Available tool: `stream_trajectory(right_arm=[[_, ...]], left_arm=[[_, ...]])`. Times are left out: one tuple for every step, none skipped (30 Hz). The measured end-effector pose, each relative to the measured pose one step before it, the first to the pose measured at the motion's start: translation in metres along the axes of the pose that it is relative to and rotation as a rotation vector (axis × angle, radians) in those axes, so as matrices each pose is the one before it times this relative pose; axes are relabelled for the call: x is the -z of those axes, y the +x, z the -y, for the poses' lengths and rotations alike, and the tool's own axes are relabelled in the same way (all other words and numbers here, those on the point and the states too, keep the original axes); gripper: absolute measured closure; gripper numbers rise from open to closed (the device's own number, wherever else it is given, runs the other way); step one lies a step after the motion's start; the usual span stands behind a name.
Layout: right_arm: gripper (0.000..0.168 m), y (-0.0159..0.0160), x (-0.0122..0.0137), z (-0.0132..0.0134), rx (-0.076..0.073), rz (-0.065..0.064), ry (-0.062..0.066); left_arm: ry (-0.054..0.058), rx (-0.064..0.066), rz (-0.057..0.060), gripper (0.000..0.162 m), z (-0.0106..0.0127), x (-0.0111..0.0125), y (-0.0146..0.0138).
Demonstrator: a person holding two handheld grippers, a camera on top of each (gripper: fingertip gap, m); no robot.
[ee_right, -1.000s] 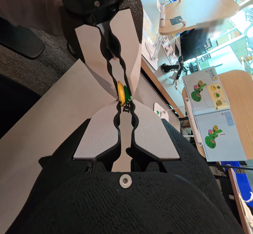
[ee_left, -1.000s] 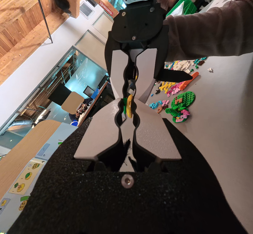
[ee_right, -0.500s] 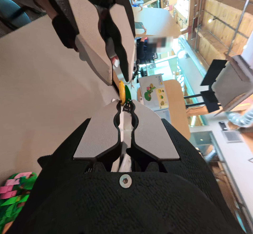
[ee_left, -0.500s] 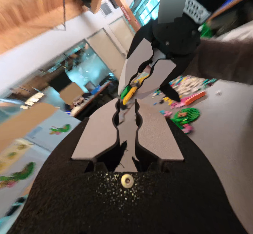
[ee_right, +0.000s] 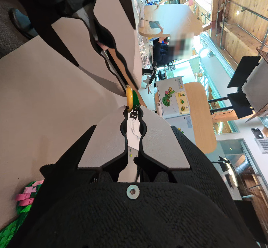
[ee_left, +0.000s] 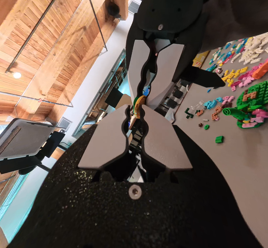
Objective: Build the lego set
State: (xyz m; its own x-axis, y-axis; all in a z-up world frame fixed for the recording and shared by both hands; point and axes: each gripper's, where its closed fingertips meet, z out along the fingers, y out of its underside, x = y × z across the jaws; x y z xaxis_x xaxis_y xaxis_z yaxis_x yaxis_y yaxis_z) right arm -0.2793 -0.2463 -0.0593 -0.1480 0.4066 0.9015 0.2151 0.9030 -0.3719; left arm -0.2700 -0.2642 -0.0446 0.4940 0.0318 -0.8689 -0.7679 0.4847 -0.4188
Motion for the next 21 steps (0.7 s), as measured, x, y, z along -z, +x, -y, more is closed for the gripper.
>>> stream_trajectory(right_arm=[[0.158,0.00048,0.00049,-0.00124,0.0028,-0.0016,-0.0055],[0.158,0.00046,0.00028,-0.00127,0.0066,-0.0041,-0.0064],[0.158,-0.00047,0.00009,-0.00055,0.0035,0.0021,-0.0028],[0.158,-0.00153,0.00004,0.0001,-0.0003,0.0103,-0.0003],[0.158,-0.00105,-0.00047,-0.0007,0.0015,0.0054,-0.0058],[0.158,-0.00026,-0.00074,-0.00069,0.0031,-0.0012,-0.0036],[0.158,-0.00012,-0.00079,-0.0004,-0.0035,-0.0002,-0.0012],[0.158,-0.00025,-0.00065,-0.00087,-0.0109,0.0043,-0.0031],[0.157,0.00063,-0.00069,-0.00057,-0.0155,-0.0019,0.0016],[0.156,0.00097,-0.00058,-0.00034,-0.0161,-0.0042,0.0042],[0.147,0.00016,-0.00039,-0.00039,-0.0167,0.0038,0.0056],[0.139,-0.00046,-0.00017,-0.00167,-0.0235,0.0113,-0.0023],[0.134,0.00122,-0.00007,-0.00311,-0.0268,0.0049,-0.0101],[0.132,0.00208,0.00035,-0.00372,-0.0224,-0.0006,-0.0103],[0.132,0.00184,0.0008,-0.00279,-0.0168,-0.0014,-0.002],[0.132,0.00091,0.00109,-0.00038,-0.0166,0.0033,0.0137],[0.132,-0.00015,0.00144,0.00225,-0.0273,0.0114,0.0285],[0.133,-0.0005,0.00143,0.00428,-0.0353,0.0164,0.0363],[0.133,-0.00048,0.00138,0.00437,-0.0302,0.0152,0.0334],[0.134,0.00063,0.00115,0.00346,-0.0155,0.0041,0.0238],[0.135,0.00137,0.00124,0.00256,-0.0002,-0.0072,0.0155]], left_arm=[[-0.0086,0.001,-0.0073,0.146,-0.00127,-0.00066,0.00121],[-0.0039,0.0011,-0.0073,0.15,-0.00057,0.00009,0.00095],[0.0051,-0.0081,-0.0159,0.157,0.00074,0.00121,0.00223],[-0.0071,-0.0128,-0.0137,0.157,-0.00064,0.00059,0.00131],[-0.0148,-0.0102,-0.0142,0.158,-0.00147,-0.00007,0.00103],[-0.01,-0.0111,-0.0037,0.158,-0.00092,-0.00004,0.00013],[-0.0073,-0.0134,0.0002,0.158,-0.00121,-0.00024,0.00039],[-0.009,-0.0088,0.0026,0.158,-0.00141,-0.00056,0.00072],[-0.0067,-0.0068,0.0126,0.158,-0.00132,-0.00049,-0.00023],[-0.0047,-0.0087,0.0152,0.158,-0.00094,-0.00064,-0.00042],[-0.008,-0.0099,0.0311,0.158,-0.0018,-0.00054,-0.00257],[0.0006,-0.0054,0.0377,0.158,-0.00147,0.0,-0.00389],[0.002,0.0113,0.0372,0.158,-0.00216,0.00042,-0.00456],[0.0059,0.0264,0.0323,0.158,-0.0021,0.00056,-0.00484],[0.0078,0.0411,0.0167,0.158,-0.00132,0.00052,-0.00409],[0.0133,0.0482,0.0093,0.158,0.00001,0.00067,-0.00414],[0.0148,0.0412,0.0005,0.158,0.00084,0.00057,-0.00307],[0.0121,0.0297,0.0013,0.158,0.00095,0.00082,-0.00277],[0.0099,0.0178,0.0098,0.158,0.00093,0.00097,-0.00324],[0.0041,0.0065,0.0024,0.158,0.00039,0.00063,-0.00158],[-0.0012,-0.0007,0.0033,0.158,-0.00014,0.00022,-0.0012]])
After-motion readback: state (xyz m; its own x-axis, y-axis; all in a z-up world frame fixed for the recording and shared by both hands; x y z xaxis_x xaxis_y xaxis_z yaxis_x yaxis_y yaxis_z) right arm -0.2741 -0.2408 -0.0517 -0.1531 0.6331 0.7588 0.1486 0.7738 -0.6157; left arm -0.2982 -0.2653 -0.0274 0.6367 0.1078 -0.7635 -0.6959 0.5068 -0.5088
